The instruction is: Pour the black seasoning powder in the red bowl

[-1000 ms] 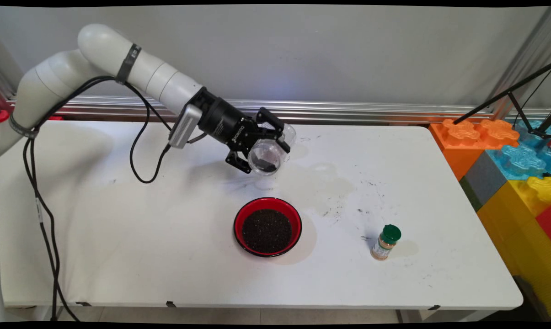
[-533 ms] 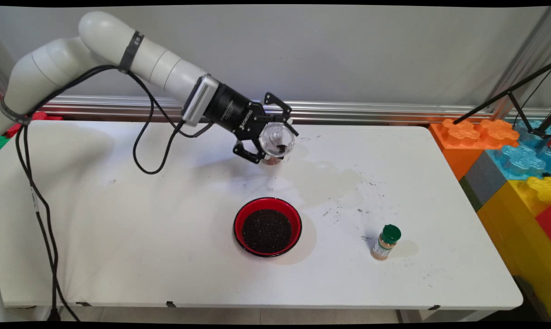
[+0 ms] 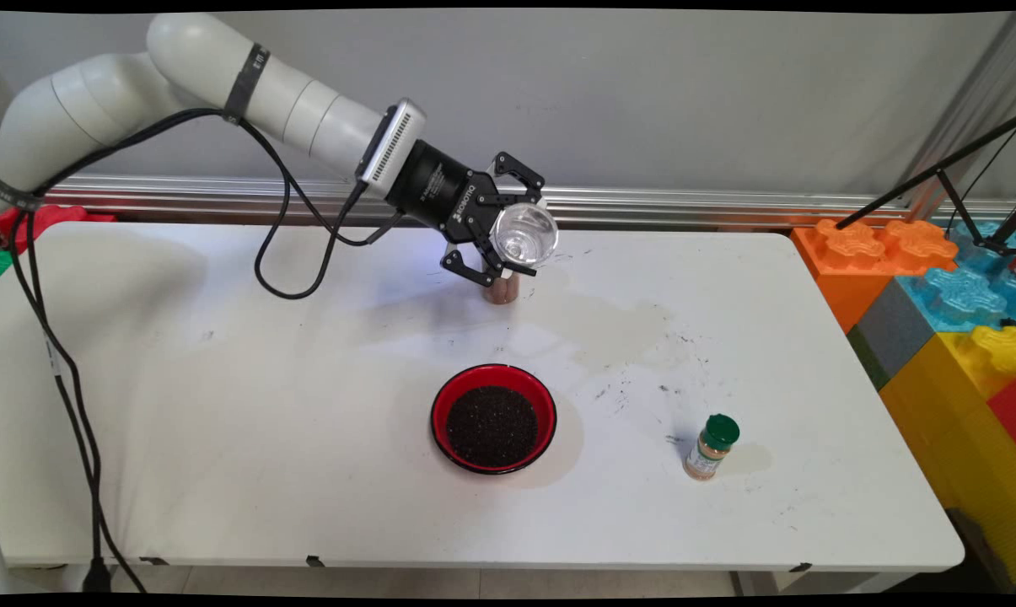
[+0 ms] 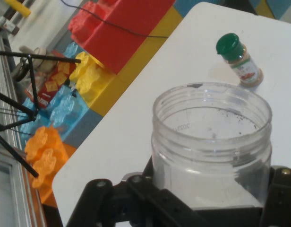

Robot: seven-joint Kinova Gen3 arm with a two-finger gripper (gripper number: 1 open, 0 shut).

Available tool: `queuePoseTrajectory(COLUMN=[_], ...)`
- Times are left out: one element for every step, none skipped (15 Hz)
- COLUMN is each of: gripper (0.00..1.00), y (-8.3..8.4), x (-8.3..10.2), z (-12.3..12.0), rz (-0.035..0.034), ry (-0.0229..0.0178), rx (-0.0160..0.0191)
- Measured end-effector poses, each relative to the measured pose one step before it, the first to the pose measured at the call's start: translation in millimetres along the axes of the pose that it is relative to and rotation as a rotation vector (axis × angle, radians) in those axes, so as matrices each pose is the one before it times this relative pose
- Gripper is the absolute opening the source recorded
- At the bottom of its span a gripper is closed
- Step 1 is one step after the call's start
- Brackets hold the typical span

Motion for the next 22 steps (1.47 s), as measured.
queuePoseTrajectory(gripper=[0.00,0.00,0.00,0.00,0.00,0.00,0.00,0.00,0.00,0.00,0.00,0.00,0.00,0.00,0.00,0.00,0.00,0.00,0.00,0.00,0.00,0.00], y=[-0.59,-0.70,-0.33,-0.61,-0.58,-0.50,-0.16,-0.70,-1.01,-0.64,-0.47,-0.33,-0.40,-0.14,-0.26,-0.20,-0.30,-0.32,-0.25,-0.14,-0.03,0.24], x=[0.40,0.39,0.27,0.57,0.39,0.62,0.49,0.90,0.91,0.87,0.61,0.33,0.44,0.27,0.15,0.13,0.27,0.20,0.12,0.07,-0.03,-0.07], z=[0.04,0.00,-0.13,0.03,0.37,0.34,-0.15,0.41,0.91,0.20,0.13,0.27,-0.02,-0.29,0.08,0.17,0.24,0.35,0.42,0.23,0.61,0.24], rz=[-0.01450,-0.02184,-0.01401,-0.02100,-0.01409,-0.02024,-0.01439,-0.02220,-0.02498,-0.02525,-0.02289,-0.01523,-0.02462,-0.01673,-0.02618,-0.01692,-0.02455,-0.01533,-0.02492,-0.02931,-0.03022,-0.02539], ry=[-0.00166,-0.00305,-0.00223,-0.00266,-0.00141,-0.00184,-0.00143,-0.00162,-0.00146,-0.00233,-0.00260,-0.00165,-0.00323,-0.00221,-0.00373,-0.00235,-0.00209,-0.00046,-0.00077,-0.00067,-0.00023,-0.00033], rx=[0.00140,0.00197,0.00159,0.00164,0.00057,0.00209,0.00249,0.00367,0.00445,0.00621,0.00576,0.00361,0.00736,0.00566,0.00705,0.00423,0.00602,0.00393,0.00528,0.00594,0.00372,0.00222])
